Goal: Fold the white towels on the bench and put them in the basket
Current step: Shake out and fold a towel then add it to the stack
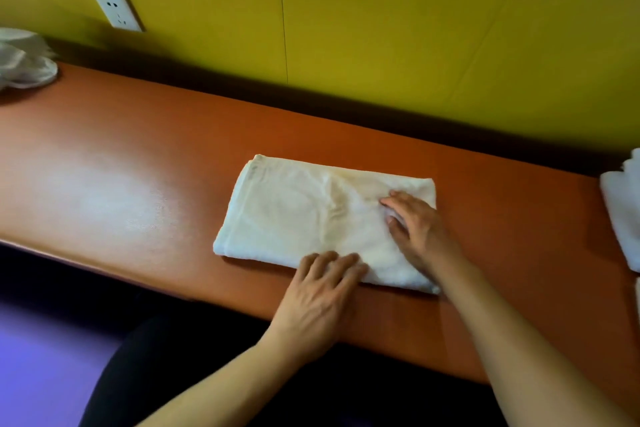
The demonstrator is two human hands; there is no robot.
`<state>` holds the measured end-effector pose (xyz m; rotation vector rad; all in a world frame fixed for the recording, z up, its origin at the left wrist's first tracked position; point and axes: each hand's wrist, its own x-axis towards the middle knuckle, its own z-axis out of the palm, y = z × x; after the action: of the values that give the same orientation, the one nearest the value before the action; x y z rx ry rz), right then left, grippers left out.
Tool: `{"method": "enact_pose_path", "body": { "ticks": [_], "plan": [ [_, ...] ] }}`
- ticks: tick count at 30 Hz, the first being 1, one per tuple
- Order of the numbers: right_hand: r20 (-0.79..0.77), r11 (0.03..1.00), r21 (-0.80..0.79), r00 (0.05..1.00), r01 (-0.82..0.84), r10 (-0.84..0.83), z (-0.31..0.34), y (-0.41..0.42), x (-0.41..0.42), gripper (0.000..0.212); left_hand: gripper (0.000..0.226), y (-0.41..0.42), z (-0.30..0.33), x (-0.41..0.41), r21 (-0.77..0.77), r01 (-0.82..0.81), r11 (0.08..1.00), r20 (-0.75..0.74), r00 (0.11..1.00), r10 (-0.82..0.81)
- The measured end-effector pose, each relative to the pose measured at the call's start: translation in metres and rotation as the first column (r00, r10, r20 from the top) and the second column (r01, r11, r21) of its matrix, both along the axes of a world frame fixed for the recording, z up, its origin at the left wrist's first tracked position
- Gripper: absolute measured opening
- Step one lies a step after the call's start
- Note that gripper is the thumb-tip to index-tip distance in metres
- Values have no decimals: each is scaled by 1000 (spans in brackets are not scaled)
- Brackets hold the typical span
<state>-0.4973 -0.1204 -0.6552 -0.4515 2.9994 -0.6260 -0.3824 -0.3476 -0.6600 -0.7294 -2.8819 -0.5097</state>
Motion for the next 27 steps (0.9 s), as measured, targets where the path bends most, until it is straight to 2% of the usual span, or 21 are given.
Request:
{"method": "enact_pose_path", "body": {
  "ticks": [5, 9, 12, 15, 18, 20, 22, 25, 27],
  "plan": [
    [9, 987, 33, 988, 154, -155, -3, 0, 40, 45, 54, 2, -1, 14, -67, -66, 996, 69, 995, 71],
    [-15, 940, 190, 958, 284, -287, 5, -9, 78, 52, 53, -2, 6, 14, -109, -109, 988, 80, 990, 118],
    [-93, 889, 261, 927, 375, -364, 8, -21, 111, 45, 56, -9, 6, 17, -127, -168, 978, 85, 980, 179],
    [-140, 876, 245, 909, 416, -393, 8, -33, 141, 37, 67, -17, 4, 16, -159, -192, 968, 131, 968, 213],
    [-148, 888, 221, 914, 403, -378, 4, -40, 164, 33, 65, -21, 4, 19, -192, -220, 956, 160, 954, 252],
    [-140, 900, 181, 917, 396, -374, 1, -40, 170, 36, 57, -17, 7, 29, -154, -209, 966, 106, 968, 227],
    [-117, 901, 155, 913, 404, -390, 3, -38, 169, 40, 51, -12, 5, 47, -111, -112, 987, 33, 993, 116],
    [-98, 901, 177, 918, 397, -385, 7, -36, 167, 51, 72, -10, -1, 74, -205, 80, 975, 76, 995, -66],
    [-62, 917, 168, 932, 362, -357, 9, -32, 175, 68, 71, -16, -4, 77, -225, 103, 969, 87, 993, -86]
  ]
}}
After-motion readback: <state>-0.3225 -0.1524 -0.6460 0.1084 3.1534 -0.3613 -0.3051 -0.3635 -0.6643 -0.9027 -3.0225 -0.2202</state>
